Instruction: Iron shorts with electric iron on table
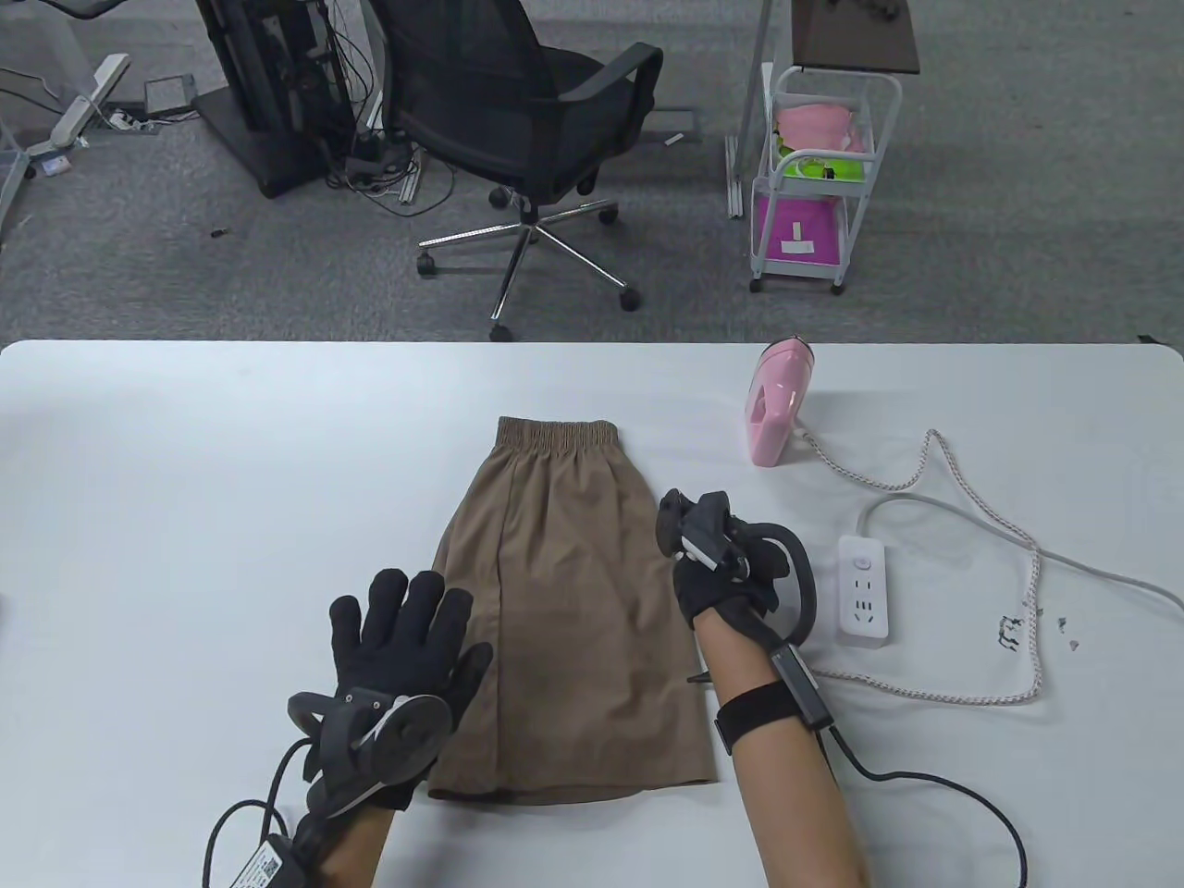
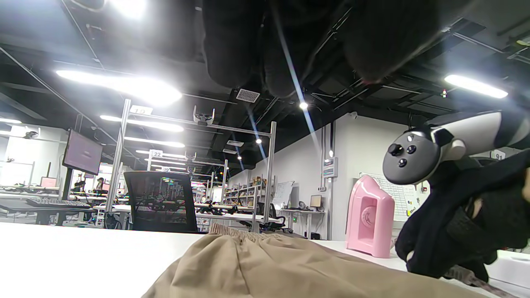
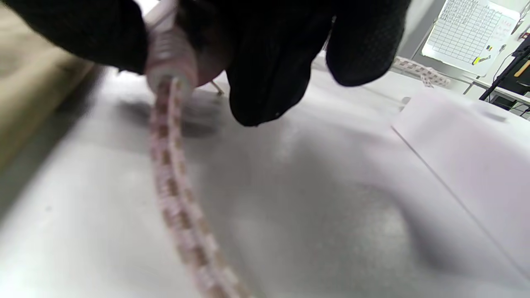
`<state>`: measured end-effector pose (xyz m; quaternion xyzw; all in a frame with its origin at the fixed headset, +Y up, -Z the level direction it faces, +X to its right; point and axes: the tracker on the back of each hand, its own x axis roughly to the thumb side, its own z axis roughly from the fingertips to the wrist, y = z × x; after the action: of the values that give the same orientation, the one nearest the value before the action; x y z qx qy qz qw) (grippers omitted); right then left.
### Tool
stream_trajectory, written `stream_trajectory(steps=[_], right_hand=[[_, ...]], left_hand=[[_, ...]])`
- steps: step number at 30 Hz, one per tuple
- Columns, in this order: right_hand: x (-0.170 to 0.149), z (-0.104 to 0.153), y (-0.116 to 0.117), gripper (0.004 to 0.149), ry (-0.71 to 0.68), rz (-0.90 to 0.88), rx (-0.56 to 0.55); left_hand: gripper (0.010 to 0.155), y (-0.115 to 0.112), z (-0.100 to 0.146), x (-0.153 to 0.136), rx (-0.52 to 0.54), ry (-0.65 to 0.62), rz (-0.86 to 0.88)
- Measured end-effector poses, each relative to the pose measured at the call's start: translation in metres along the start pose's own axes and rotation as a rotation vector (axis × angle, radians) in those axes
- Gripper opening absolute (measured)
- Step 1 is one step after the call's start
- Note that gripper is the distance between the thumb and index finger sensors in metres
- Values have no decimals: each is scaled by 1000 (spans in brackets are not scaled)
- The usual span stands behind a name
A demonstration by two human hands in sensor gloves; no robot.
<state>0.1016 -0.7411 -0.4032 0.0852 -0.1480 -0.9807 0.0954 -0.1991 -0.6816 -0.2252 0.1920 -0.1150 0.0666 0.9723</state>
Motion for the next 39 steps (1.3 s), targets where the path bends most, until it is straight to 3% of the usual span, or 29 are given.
stream_trajectory(steps=[4, 13, 22, 29, 39], right_hand=[[-11, 3, -3, 68, -8, -99, 29], [-56, 36, -25, 68, -107, -301, -52], [-107, 69, -28, 66, -146, -373, -100], [-149, 73, -14, 64, -77, -359, -99], [-198, 61, 13, 62, -6, -442, -5]], left_hand=[[60, 0, 0, 0, -2, 1, 1], [60, -2, -1, 3, -15, -10, 4], [60, -4, -1, 6, -23, -18, 9], [60, -5, -1, 7, -26, -23, 4], [60, -6, -1, 6, -26, -12, 7]])
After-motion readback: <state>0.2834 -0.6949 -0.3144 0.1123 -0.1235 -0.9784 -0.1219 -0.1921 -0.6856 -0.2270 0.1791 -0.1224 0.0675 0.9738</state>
